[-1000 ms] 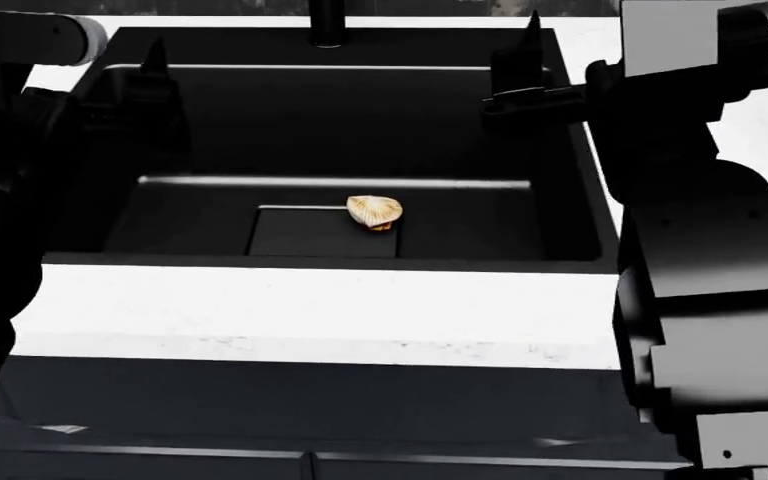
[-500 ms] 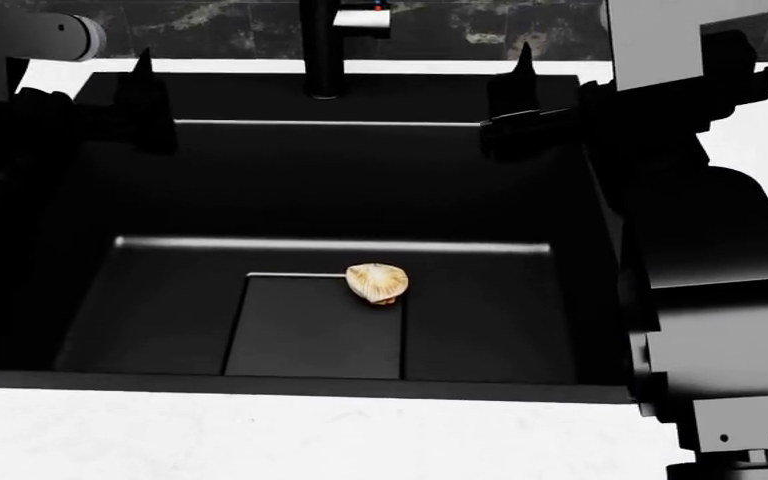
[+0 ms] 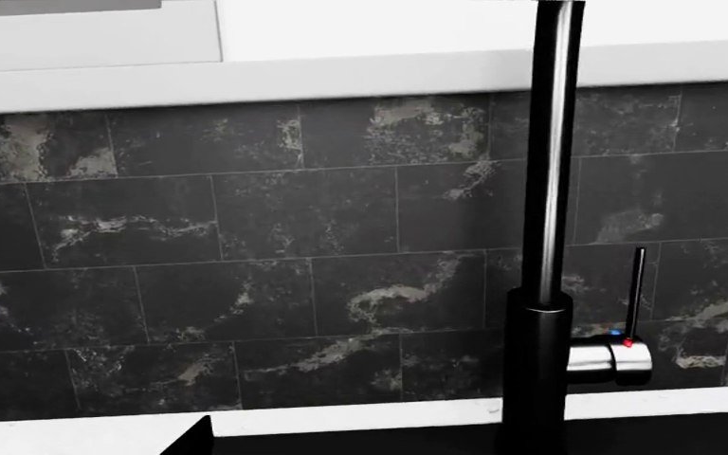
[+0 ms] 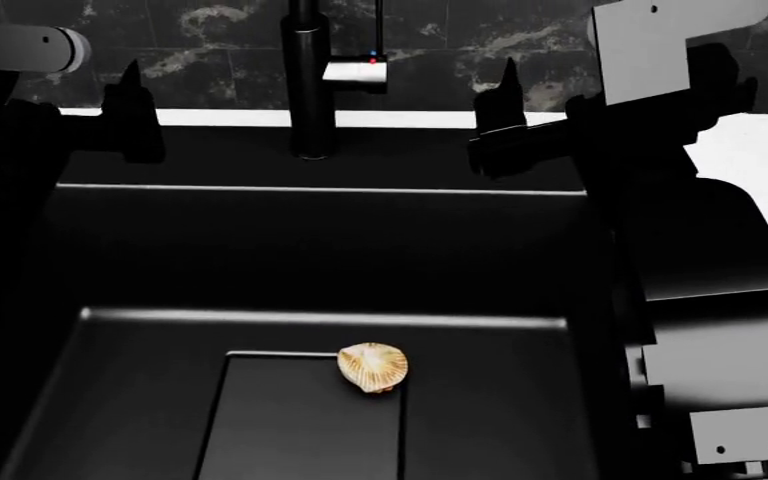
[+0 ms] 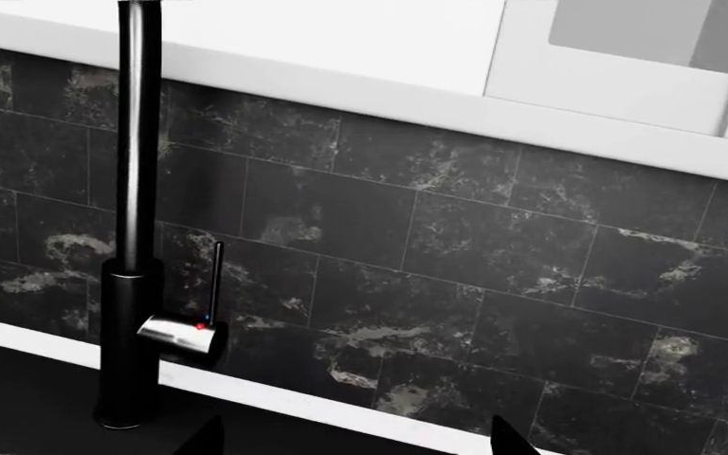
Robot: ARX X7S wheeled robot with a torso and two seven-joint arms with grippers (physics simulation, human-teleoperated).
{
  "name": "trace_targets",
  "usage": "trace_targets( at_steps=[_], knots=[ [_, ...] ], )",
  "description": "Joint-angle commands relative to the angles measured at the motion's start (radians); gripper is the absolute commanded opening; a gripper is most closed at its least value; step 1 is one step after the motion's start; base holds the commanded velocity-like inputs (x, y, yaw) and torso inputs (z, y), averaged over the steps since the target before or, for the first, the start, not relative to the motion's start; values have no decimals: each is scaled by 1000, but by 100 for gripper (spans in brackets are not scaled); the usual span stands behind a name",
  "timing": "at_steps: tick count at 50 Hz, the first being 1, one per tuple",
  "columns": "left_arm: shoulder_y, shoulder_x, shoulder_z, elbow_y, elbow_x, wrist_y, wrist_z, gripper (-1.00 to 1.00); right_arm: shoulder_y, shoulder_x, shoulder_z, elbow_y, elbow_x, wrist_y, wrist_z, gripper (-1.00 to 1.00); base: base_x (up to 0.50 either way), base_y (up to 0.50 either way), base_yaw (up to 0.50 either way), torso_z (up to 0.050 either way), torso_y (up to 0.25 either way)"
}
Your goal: Turn on the sink faucet.
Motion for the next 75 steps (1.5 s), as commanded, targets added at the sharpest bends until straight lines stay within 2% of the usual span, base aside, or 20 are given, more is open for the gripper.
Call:
trace_targets(
  at_steps=[1, 9, 23, 33, 39, 43, 49, 65, 69, 75],
  knots=[
    [9, -5, -6, 15, -15, -11, -1, 100, -27, 14, 7, -58, 13, 28, 8, 100, 258, 62, 0, 0, 0],
    [4, 1, 2, 0, -13, -13, -4, 100, -24, 15, 3, -55, 10, 23, 11, 100, 152, 87, 0, 0, 1],
    [14, -6, -4, 21, -29, -22, -6, 100, -17, 17, -11, -45, 5, 23, 9, 100, 496, 141, 0, 0, 1],
    [52, -10, 4, 34, -34, -7, 3, 100, -29, 11, -7, -76, 19, 40, 17, 100, 48, 56, 0, 0, 0],
    [46, -7, -9, 21, -45, -1, -4, 100, -6, -11, -10, 9, 14, 4, 14, 100, 0, 0, 0, 0, 0],
    [53, -6, 0, 30, -32, 64, 9, 100, 13, -25, -19, 58, 9, -18, 8, 100, 0, 0, 0, 0, 0],
    [51, -18, 14, 45, -30, 49, 22, 100, 63, -64, -7, 164, 15, -76, 7, 100, 0, 0, 0, 0, 0],
    [64, -21, 25, 42, -31, 64, 29, 100, 203, -158, -85, 361, 2, -94, -82, 100, 0, 0, 0, 0, 1],
    [68, -29, 28, 58, -33, 55, 32, 100, 243, -179, -92, 477, -10, -156, -90, 100, 0, 0, 0, 7, -217],
    [67, -31, 26, 68, -35, 51, 24, 100, 262, -187, -91, 520, -15, -193, -74, 100, 0, 0, 0, 9, -250]
  ],
)
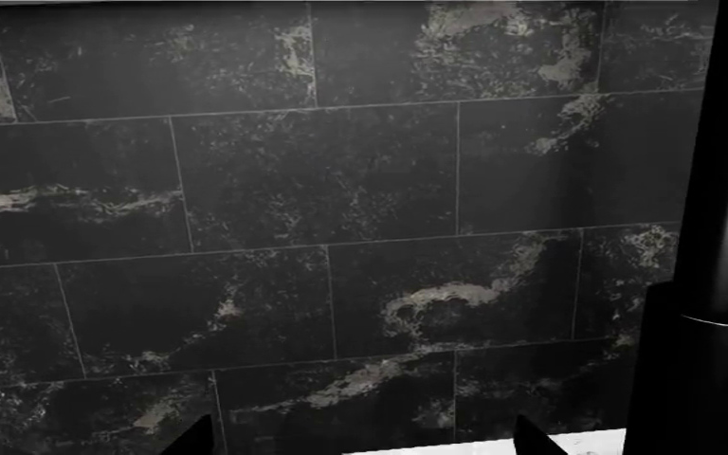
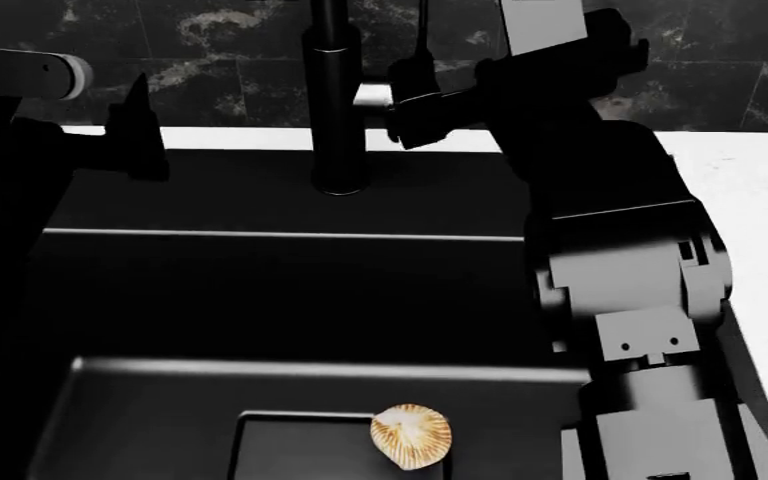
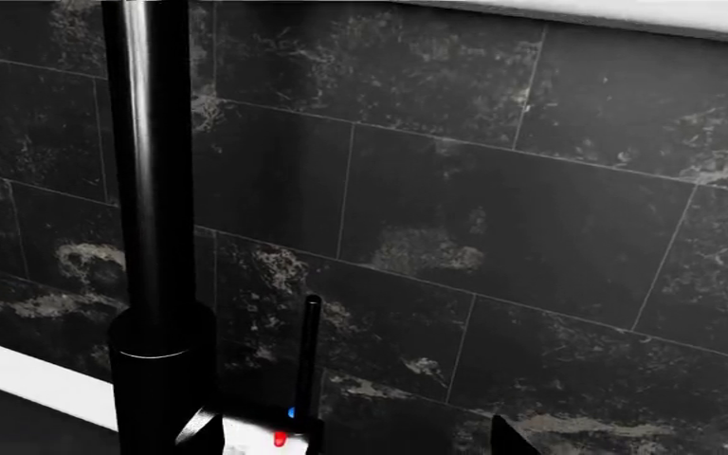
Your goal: Turn on the sink faucet.
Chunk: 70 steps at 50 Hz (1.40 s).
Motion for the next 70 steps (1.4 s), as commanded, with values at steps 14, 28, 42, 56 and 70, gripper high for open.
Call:
trace_targets(
  at_steps=[14, 28, 42, 56, 70],
  knots=[
    [22, -19, -17, 80, -37, -16, 0, 100, 253, -103, -11, 503, -19, -248, -56, 100, 0, 0, 0, 11, -178],
    [34, -27, -20, 82, -46, -11, 1, 100, 277, -119, 90, 505, -98, -216, -52, 100, 0, 0, 0, 21, -161],
    [40, -30, -28, 74, -56, -10, -7, 100, 306, -135, 134, 505, -148, -217, -61, 100, 0, 0, 0, 1, -3],
    [41, -28, -41, 53, -71, -9, -12, 100, 346, -137, 177, 505, -138, -230, -22, 100, 0, 0, 0, 0, 0],
    [49, -38, -57, 49, -86, -11, -22, 100, 322, -133, 176, 505, -158, -196, 60, 100, 0, 0, 0, 0, 0]
  ],
)
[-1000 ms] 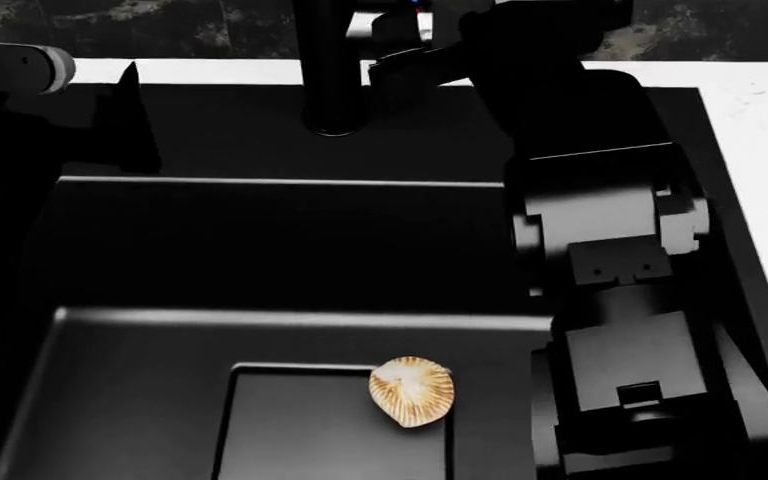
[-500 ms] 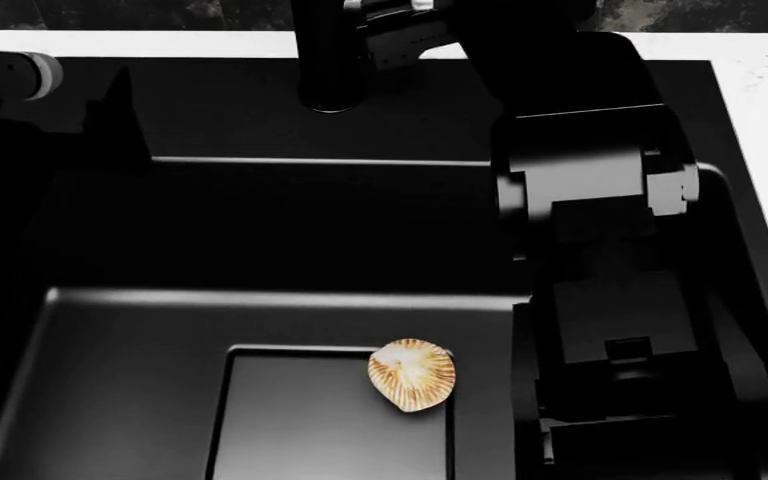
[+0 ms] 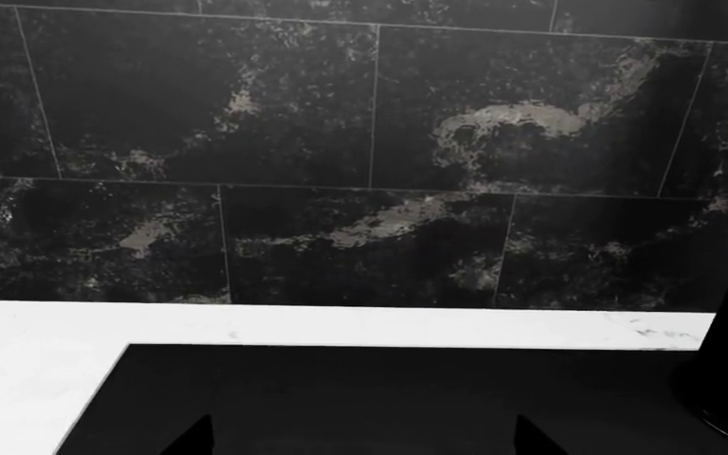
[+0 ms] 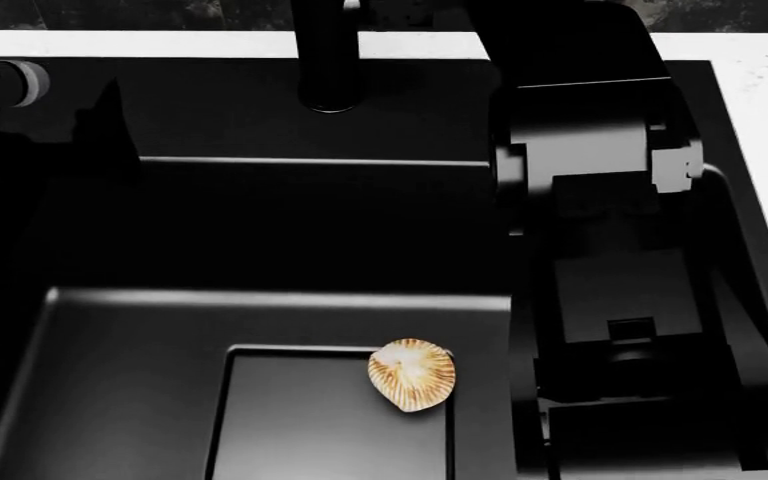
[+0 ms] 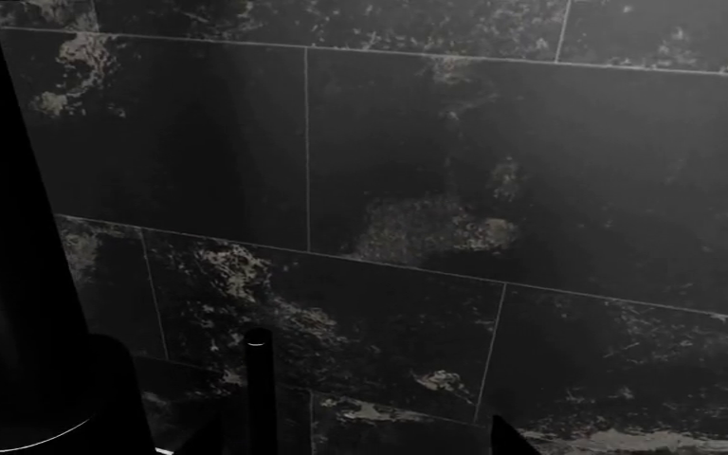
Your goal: Turn on the sink faucet.
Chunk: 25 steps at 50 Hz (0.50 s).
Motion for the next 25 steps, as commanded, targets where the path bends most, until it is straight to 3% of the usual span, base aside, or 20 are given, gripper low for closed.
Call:
trace_targets(
  at_steps=[1, 25],
  knots=[
    [0, -1, -7, -7, -7, -1, -11, 100, -6, 4, 13, 2, -48, 11, 76, 100, 0, 0, 0, 0, 0],
    [-7, 7, 4, -19, -7, 4, -17, 100, -20, 30, 66, 1, -93, -13, 152, 100, 0, 0, 0, 0, 0]
  ],
)
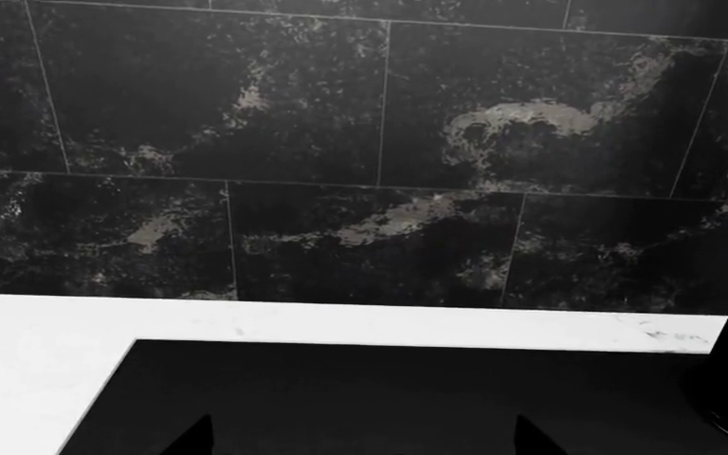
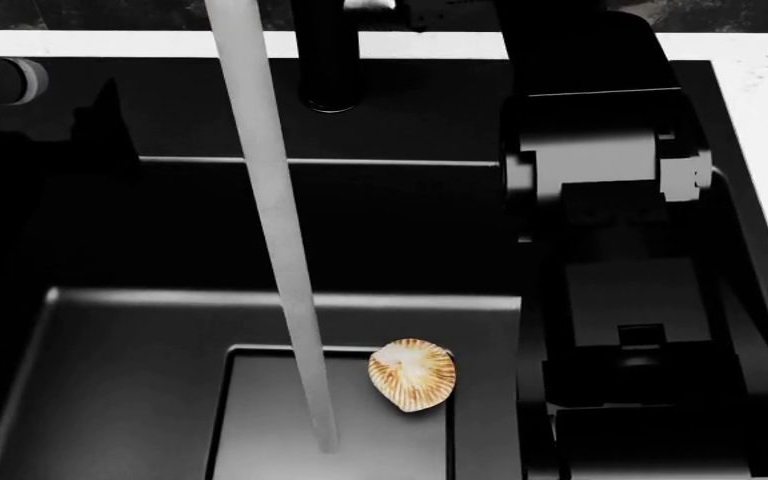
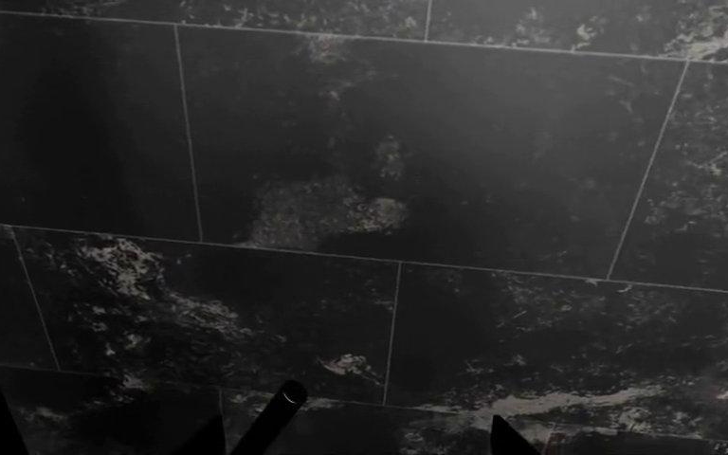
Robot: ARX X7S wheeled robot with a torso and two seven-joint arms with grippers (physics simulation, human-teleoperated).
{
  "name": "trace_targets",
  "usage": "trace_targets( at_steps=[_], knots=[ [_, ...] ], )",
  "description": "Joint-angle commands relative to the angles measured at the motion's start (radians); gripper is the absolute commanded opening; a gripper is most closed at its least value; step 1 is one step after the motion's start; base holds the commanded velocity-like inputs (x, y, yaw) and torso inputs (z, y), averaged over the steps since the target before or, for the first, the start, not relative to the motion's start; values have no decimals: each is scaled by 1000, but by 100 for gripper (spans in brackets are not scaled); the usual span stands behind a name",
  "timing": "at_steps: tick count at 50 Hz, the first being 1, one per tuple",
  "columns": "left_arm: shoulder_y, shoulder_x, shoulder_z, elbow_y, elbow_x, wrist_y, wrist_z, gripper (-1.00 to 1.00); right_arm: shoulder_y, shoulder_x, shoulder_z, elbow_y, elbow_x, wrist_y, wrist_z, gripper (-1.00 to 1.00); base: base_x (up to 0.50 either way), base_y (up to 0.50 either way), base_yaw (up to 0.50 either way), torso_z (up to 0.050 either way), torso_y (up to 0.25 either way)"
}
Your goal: Turn on the sink faucet.
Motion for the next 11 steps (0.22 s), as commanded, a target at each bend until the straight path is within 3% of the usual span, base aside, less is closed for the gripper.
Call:
trace_targets(
  at_steps=[1, 11],
  knots=[
    [-1, 3, 3, -8, -2, 4, -3, 100, -8, 19, 20, 1, -42, -5, 33, 100, 0, 0, 0, 0, 0],
    [-4, 2, 6, -1, -4, -3, -8, 100, -16, 20, 36, 1, -40, -11, 29, 100, 0, 0, 0, 0, 0]
  ],
)
